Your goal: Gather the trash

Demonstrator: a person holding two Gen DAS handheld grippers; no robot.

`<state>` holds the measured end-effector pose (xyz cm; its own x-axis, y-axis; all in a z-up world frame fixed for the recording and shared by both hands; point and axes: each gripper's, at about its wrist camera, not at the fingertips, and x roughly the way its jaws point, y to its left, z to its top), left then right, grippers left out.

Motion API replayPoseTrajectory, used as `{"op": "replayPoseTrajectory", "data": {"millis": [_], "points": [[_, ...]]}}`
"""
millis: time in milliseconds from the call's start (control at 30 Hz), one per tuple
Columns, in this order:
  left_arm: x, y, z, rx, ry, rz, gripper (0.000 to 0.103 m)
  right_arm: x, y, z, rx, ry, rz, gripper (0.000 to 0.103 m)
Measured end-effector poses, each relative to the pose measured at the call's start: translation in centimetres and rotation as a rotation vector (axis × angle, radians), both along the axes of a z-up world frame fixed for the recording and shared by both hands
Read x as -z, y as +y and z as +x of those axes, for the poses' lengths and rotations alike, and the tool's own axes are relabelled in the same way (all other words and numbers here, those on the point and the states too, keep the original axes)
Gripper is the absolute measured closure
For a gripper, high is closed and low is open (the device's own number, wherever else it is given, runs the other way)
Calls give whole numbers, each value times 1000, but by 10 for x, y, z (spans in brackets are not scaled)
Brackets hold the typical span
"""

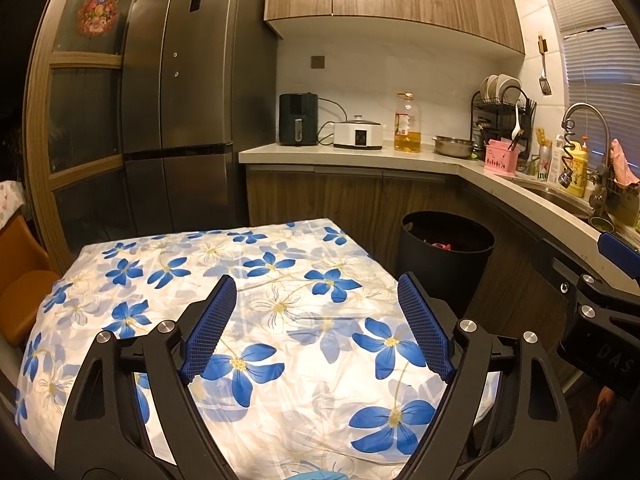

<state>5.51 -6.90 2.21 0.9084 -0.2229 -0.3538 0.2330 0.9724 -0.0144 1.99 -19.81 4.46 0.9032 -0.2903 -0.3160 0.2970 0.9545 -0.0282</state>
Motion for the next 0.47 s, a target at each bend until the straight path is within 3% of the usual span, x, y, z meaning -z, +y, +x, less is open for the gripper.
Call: {"op": "replayPoseTrajectory", "data": {"millis": [167, 367, 467], "points": [[2, -1, 1, 7, 0, 10, 21, 0, 1, 0, 1, -1, 0, 5], [3, 2, 0, 2, 2, -1, 6, 1, 0, 0, 4, -3, 3, 5], [4, 1, -1, -5, -2, 3, 6, 1, 0, -1, 4, -5, 4, 5]]}}
